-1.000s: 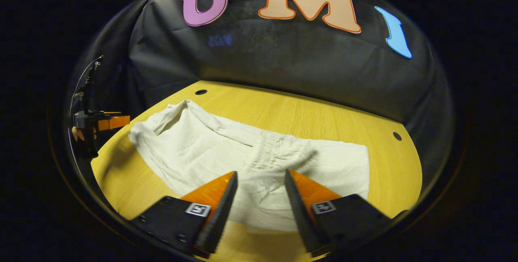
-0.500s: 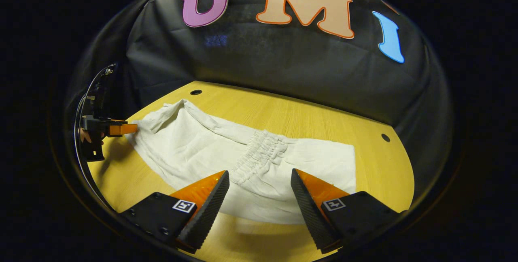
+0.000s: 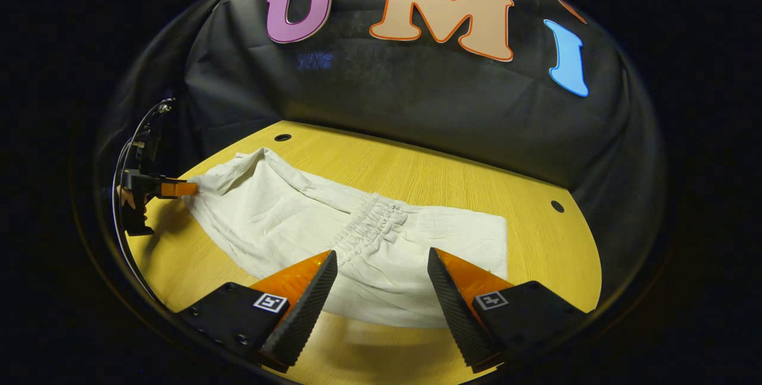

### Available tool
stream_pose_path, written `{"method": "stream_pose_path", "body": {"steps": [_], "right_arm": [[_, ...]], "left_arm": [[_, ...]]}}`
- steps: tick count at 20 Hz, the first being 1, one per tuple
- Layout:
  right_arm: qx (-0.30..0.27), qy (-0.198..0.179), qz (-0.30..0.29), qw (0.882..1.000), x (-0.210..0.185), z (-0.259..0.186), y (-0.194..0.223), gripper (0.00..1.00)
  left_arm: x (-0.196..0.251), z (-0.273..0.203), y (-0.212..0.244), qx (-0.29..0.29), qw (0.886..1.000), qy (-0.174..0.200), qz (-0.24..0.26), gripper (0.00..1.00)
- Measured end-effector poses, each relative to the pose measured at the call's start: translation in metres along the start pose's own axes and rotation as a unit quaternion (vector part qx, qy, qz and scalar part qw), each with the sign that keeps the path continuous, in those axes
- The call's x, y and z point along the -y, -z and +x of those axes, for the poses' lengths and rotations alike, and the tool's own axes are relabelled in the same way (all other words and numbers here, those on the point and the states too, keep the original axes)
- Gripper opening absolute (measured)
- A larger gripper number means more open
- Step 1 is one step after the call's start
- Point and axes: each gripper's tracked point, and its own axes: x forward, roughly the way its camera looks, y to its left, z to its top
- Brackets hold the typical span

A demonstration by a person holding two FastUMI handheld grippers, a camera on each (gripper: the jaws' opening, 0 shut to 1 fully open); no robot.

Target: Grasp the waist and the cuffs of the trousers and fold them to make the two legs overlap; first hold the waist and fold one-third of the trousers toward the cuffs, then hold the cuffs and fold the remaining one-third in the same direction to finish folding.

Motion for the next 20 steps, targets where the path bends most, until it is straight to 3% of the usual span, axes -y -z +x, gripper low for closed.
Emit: {"method": "stream_pose_path", "body": {"steps": [2,4,8,11,20], "right_arm": [[0.003,0.004,0.001,1.000,0.006,-0.001,0.000,0.99],[0.006,0.008,0.003,1.000,0.013,-0.004,-0.001,0.98],[0.010,0.012,0.003,1.000,0.028,-0.010,-0.002,0.98],[0.015,0.013,0.008,1.000,0.040,-0.017,-0.002,0.99],[0.030,0.006,0.023,0.999,0.068,-0.038,-0.003,0.99]], "left_arm": [[0.004,0.003,0.000,0.002,1.000,0.005,-0.010,0.16],[0.004,0.003,-0.002,0.005,1.000,0.000,-0.015,0.03],[0.010,-0.002,-0.012,0.010,0.999,0.003,-0.032,0.00],[0.026,-0.011,-0.040,0.048,0.998,0.020,-0.045,0.00],[0.093,-0.050,-0.097,0.107,0.991,0.067,-0.044,0.00]]}}
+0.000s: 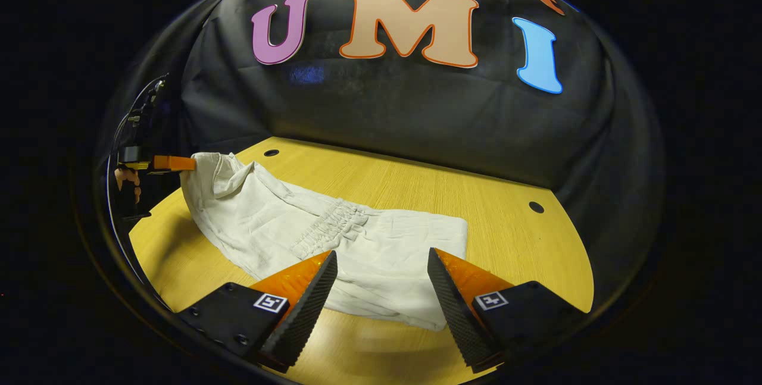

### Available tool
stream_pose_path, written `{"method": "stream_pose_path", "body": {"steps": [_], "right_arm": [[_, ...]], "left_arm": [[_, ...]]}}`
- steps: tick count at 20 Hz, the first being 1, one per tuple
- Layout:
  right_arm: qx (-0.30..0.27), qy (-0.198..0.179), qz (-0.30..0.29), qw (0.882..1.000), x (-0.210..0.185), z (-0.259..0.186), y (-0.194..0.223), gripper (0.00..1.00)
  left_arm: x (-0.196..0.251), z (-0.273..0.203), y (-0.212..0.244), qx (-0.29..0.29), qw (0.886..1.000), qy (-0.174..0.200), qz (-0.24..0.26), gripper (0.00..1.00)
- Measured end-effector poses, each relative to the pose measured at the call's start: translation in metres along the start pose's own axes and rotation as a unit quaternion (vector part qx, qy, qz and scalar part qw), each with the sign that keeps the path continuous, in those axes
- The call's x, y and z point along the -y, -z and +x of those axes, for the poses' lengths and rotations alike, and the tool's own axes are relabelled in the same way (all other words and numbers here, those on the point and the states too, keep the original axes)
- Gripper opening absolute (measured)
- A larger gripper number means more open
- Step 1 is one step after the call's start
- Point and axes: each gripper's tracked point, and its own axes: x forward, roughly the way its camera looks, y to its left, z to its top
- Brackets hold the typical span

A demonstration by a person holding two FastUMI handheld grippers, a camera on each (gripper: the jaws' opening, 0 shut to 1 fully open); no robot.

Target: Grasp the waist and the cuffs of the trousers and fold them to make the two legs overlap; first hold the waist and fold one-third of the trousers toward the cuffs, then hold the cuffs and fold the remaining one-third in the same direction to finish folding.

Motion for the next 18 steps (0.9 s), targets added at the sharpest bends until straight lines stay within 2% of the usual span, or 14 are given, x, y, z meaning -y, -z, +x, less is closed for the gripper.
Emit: {"method": "stream_pose_path", "body": {"steps": [9,18], "right_arm": [[0.003,0.007,0.023,1.000,0.039,-0.019,0.008,0.98],[0.003,0.027,0.048,0.998,0.089,-0.039,0.023,0.98]], "left_arm": [[0.087,-0.008,-0.040,0.035,0.998,0.057,0.016,0.00],[0.183,-0.008,-0.056,0.050,0.992,0.116,0.031,0.00]]}}
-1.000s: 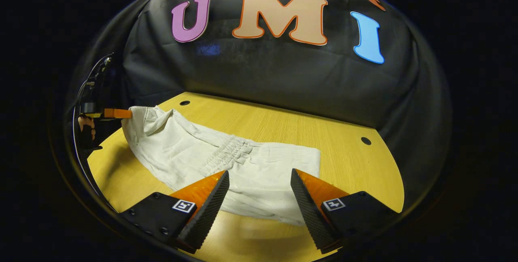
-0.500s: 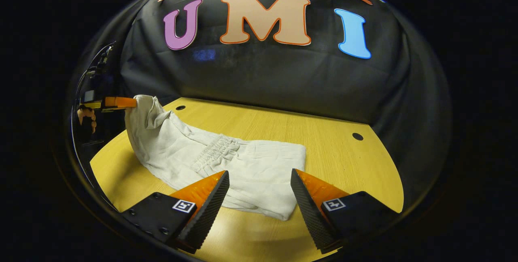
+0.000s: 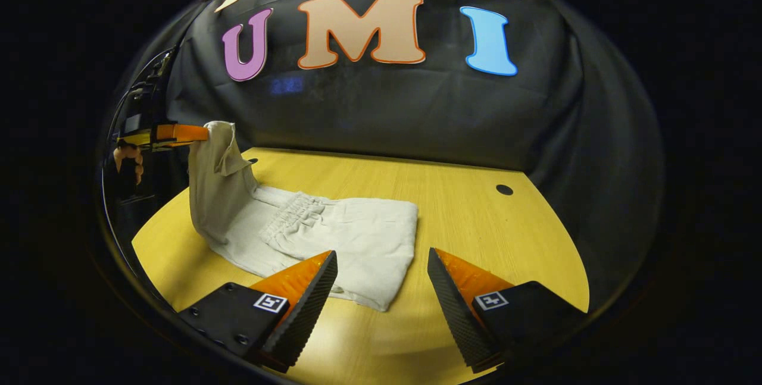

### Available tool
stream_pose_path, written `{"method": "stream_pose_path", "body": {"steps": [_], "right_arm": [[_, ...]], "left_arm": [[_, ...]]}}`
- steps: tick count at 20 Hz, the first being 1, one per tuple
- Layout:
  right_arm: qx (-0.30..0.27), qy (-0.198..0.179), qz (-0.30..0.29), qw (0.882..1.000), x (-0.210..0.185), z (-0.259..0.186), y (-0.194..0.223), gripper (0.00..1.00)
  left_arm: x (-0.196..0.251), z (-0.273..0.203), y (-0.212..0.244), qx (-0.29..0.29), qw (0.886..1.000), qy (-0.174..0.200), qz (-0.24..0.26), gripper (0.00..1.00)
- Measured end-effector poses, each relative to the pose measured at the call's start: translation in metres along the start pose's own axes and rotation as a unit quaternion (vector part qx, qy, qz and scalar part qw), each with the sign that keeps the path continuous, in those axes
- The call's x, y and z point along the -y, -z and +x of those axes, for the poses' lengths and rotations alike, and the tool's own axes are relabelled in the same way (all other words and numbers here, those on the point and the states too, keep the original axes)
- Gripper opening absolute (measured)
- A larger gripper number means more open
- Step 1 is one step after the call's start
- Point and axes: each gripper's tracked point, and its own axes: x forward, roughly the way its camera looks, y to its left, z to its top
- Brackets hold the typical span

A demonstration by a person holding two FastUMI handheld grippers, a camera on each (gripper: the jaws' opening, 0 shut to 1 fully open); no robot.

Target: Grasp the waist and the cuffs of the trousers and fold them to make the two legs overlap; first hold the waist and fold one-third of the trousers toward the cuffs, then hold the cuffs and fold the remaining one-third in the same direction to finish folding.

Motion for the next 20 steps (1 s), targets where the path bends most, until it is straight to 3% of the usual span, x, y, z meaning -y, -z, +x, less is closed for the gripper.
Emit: {"method": "stream_pose_path", "body": {"steps": [11,20], "right_arm": [[-0.001,0.044,0.030,0.999,0.075,-0.029,0.020,0.98],[-0.007,0.064,0.051,0.997,0.110,-0.046,0.038,0.98]], "left_arm": [[0.114,0.040,-0.001,-0.002,0.997,0.075,0.022,0.00],[0.227,0.062,0.021,-0.027,0.986,0.157,0.046,0.00]]}}
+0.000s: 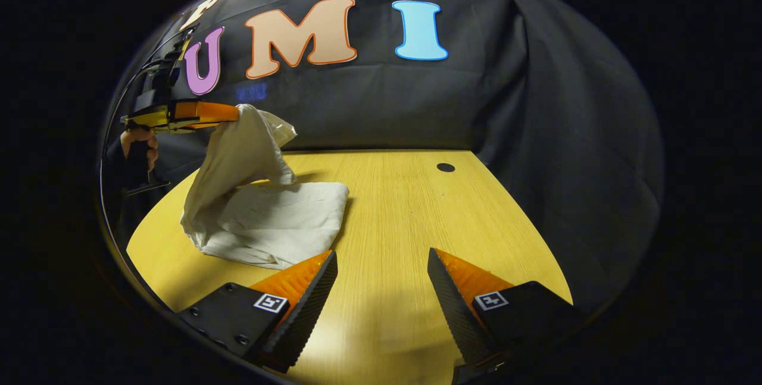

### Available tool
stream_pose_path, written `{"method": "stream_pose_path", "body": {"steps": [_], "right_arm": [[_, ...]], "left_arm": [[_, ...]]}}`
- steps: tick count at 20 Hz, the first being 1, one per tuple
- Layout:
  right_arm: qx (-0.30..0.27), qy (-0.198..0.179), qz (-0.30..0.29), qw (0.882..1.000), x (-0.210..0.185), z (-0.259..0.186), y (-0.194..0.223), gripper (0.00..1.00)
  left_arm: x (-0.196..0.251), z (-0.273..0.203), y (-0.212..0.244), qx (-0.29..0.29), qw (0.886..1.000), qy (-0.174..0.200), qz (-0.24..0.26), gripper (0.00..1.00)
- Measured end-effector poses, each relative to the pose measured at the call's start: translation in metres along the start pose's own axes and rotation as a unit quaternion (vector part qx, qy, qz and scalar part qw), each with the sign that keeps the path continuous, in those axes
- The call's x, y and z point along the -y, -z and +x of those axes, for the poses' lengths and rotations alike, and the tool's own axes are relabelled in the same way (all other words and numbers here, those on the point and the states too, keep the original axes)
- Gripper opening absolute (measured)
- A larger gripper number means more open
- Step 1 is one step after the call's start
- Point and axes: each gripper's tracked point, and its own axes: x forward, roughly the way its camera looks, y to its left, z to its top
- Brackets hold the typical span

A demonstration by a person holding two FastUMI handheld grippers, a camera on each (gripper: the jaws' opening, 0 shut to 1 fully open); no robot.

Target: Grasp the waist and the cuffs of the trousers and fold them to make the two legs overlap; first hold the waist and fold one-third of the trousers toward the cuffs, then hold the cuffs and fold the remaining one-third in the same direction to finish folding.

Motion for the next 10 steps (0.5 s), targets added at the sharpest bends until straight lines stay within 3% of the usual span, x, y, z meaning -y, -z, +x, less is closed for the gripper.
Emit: {"method": "stream_pose_path", "body": {"steps": [10], "right_arm": [[-0.002,-0.010,0.008,1.000,0.013,0.003,0.005,0.98]], "left_arm": [[0.055,0.002,0.113,-0.093,0.995,0.045,0.001,0.00]]}}
